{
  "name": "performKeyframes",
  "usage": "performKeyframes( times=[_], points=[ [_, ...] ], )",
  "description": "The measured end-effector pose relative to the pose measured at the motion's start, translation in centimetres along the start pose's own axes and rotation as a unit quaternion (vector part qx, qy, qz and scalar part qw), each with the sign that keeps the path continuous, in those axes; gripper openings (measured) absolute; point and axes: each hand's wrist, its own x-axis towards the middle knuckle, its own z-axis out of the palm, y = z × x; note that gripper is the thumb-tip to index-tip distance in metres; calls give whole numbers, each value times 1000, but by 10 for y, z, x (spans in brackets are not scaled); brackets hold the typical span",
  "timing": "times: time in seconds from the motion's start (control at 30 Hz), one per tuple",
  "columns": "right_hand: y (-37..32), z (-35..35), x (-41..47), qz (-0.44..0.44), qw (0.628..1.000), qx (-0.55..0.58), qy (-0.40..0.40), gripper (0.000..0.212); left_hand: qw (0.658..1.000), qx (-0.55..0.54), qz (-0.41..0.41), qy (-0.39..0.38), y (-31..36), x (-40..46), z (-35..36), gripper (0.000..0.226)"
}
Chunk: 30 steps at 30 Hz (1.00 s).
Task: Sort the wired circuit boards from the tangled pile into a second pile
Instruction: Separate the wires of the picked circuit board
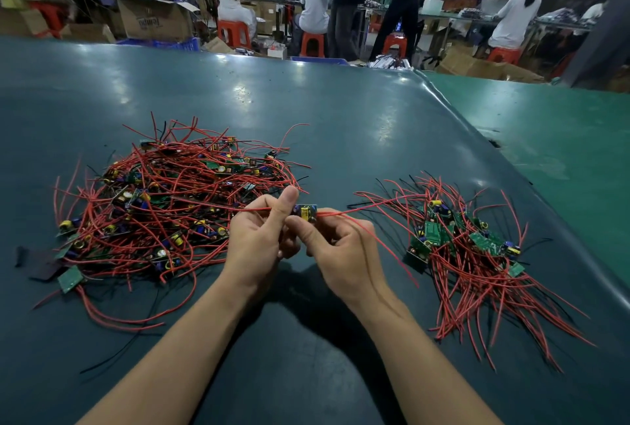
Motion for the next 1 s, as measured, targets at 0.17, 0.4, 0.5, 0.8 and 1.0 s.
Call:
performKeyframes(
  times=[0.17,0.4,0.5,0.8,1.0],
  points=[
    [-7,-7,5,120,960,112,225,31,988,122,69,70,-1,3,-8,42],
    [9,-30,16,332,767,371,404,35,715,616,292,156,-4,4,-25,15],
    [8,-20,15,363,774,382,351,39,658,689,198,233,2,7,-33,41],
    [5,-25,16,354,801,354,329,41,641,731,81,219,6,12,-48,26],
    [7,-25,18,389,779,374,319,38,645,744,79,153,1,12,-44,36]
  ],
)
